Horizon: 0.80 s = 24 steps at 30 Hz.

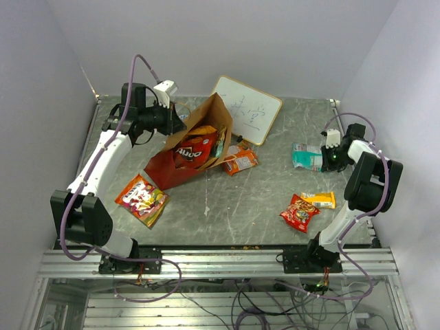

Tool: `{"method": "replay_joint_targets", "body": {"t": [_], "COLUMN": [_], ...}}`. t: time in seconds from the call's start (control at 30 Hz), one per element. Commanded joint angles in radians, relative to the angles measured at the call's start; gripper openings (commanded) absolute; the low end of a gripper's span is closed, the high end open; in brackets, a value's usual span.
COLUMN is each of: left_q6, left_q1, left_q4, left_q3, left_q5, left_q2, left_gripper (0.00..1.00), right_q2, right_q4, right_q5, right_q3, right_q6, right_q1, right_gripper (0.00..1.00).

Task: Place the snacks into the paper bag
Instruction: Pick up the snack from the center of the board.

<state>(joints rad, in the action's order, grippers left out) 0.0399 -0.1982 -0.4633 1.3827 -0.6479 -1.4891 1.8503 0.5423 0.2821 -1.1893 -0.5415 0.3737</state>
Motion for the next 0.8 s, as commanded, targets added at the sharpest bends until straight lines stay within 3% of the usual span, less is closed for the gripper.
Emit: {"method": "replay_joint_targets", "body": {"t": [0.0, 0.07, 0.77], "left_q6": [-0.013, -0.011, -0.019], "left_q1": [-0.004, -0.004, -0.004], "left_q4": [0.022, 0.024, 0.021], "left_q3": [0.014, 0.013, 0.014], "left_q5": [-0.023, -0.025, 0.014], "left_q2": [0.012, 0.01, 0.006], "left_gripper": [0.07, 0.07, 0.07], "right_q2": [0.009, 0.004, -0.223], "right_q4": [0.016, 0.024, 0.218], "right_q5": [0.016, 0.022, 0.173], "right_q3": [-0.038, -0.041, -0.207], "right_q6": [0.005, 0.003, 0.037], "right_q1": [0.007, 0.007, -0.015], "right_gripper": [0.04, 0.0, 0.0]}}
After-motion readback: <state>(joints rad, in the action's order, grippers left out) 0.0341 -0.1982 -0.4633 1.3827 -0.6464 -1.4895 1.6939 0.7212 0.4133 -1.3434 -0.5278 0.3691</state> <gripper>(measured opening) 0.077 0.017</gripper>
